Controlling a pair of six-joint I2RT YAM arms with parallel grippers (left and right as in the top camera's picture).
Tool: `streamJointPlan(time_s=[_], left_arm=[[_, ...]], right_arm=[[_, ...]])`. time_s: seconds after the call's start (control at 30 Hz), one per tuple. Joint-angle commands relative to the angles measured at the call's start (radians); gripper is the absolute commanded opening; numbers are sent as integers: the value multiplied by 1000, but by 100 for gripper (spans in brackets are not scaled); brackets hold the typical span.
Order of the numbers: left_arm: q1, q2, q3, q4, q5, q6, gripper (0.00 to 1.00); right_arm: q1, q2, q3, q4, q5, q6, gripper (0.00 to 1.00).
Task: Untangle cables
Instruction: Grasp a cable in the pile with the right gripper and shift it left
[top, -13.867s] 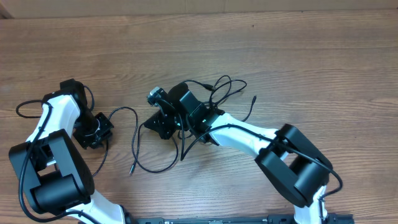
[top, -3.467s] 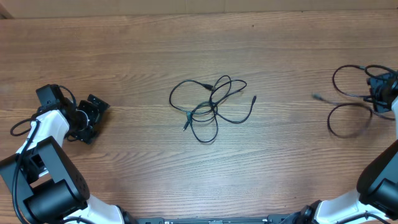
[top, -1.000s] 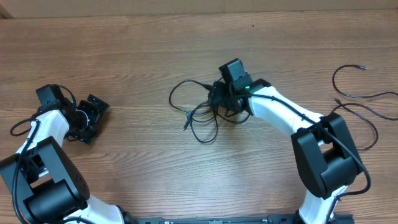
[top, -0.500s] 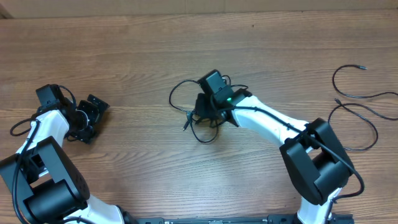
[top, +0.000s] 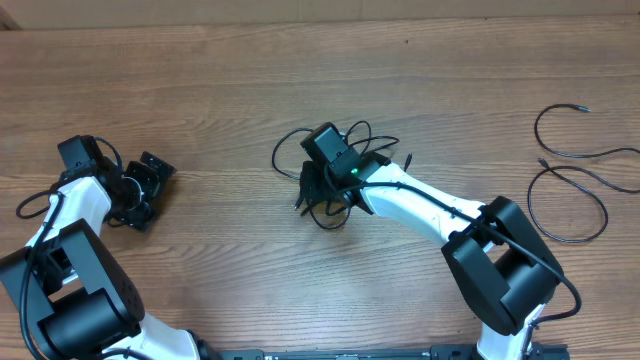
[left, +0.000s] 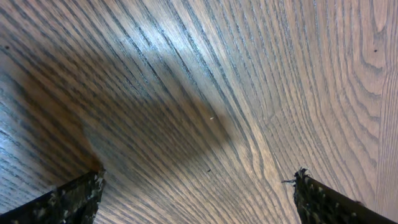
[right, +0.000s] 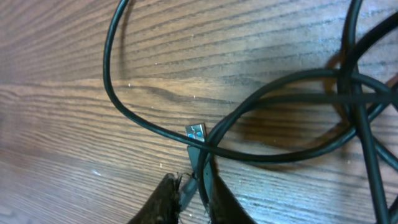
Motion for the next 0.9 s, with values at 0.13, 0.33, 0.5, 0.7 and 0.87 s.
streamJointPlan(time_s=[0.13,0.33,0.5,0.7,0.87], left_arm=[[6,27,-23,-8,-77,9,100],[6,27,-23,-8,-77,9,99],[6,27,-23,-8,-77,9,100],[6,27,-23,-4,-77,9,100],[6,27,-23,-3,-77,10,99]], right_arm=[[2,4,-5,2,5,-5,25],[2,48,-5,5,4,-4,28],[2,64,-5,18,-29,-4,25],[2,64,-5,21,-37,-4,5],[2,64,-5,27,-104,-3,4]])
